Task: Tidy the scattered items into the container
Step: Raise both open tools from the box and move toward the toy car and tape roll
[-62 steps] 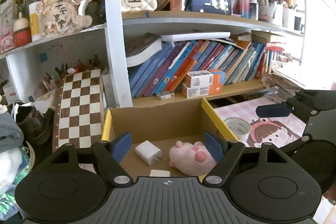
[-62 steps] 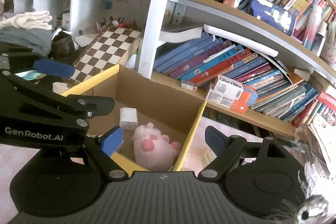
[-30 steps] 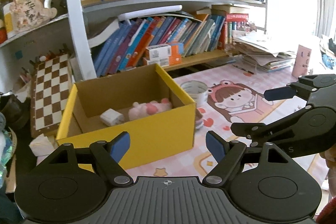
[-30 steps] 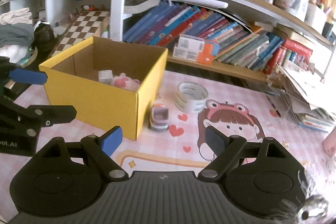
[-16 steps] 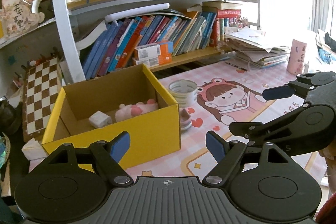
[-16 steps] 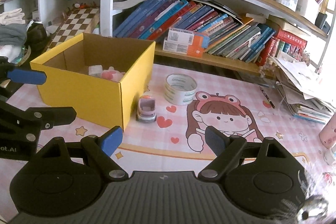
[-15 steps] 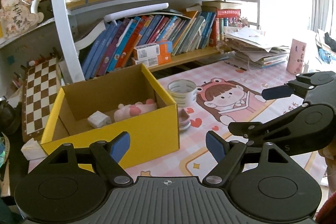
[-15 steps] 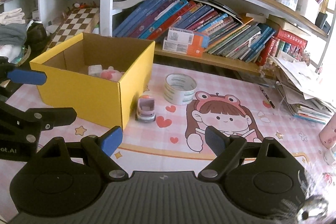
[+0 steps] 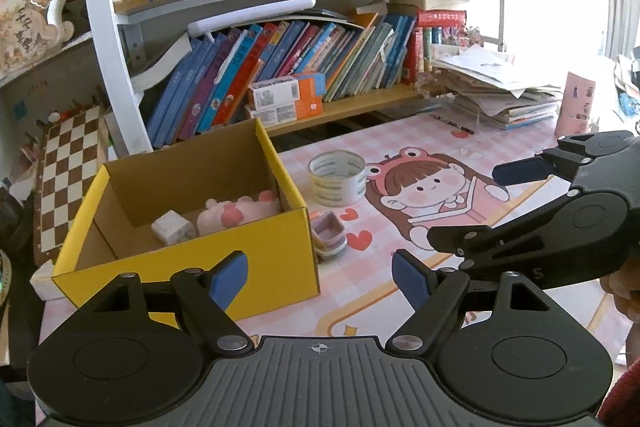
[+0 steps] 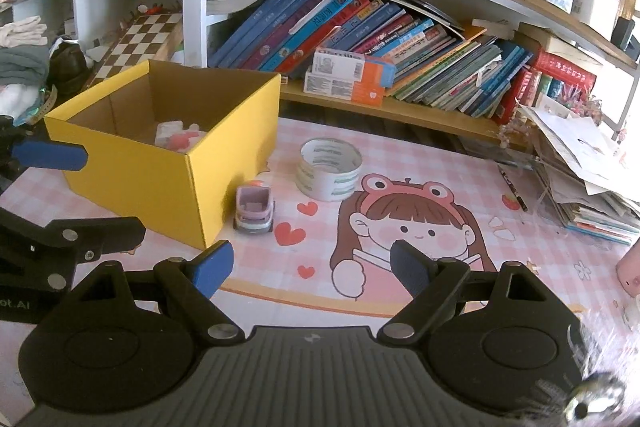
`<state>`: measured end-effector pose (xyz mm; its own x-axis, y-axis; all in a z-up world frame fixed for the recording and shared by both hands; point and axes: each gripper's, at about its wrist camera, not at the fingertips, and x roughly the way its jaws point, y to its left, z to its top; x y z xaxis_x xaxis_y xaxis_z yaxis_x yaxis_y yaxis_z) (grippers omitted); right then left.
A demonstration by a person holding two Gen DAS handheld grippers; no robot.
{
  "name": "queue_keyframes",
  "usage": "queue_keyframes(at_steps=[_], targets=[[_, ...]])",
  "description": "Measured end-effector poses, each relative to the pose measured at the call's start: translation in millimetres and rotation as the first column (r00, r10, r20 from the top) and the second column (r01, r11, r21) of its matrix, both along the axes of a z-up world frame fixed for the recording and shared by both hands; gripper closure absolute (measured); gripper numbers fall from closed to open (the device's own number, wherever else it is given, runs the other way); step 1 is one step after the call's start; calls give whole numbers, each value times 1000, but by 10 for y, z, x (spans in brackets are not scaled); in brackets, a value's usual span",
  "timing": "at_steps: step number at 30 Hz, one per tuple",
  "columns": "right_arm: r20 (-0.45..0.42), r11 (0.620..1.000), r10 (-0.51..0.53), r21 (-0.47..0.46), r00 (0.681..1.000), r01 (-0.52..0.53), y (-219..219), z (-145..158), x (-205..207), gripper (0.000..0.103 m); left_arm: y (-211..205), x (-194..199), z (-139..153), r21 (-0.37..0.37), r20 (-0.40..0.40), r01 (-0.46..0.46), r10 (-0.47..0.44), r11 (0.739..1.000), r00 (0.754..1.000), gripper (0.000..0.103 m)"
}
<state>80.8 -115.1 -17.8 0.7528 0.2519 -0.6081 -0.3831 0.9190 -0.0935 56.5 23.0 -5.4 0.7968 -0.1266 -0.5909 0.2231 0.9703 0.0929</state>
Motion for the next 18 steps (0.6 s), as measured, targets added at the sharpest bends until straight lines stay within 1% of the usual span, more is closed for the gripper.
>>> queue_keyframes(at_steps=[11,18], targets=[[-19,998,57,19,998,-57,-266,-87,262,18,-347,158,-65,23,-14,-48,49,999,999,22],[-16,999,36,37,999,-36,-459,-154,367,18,-582,249,-145,53,-27,-66,67,996,997,22]])
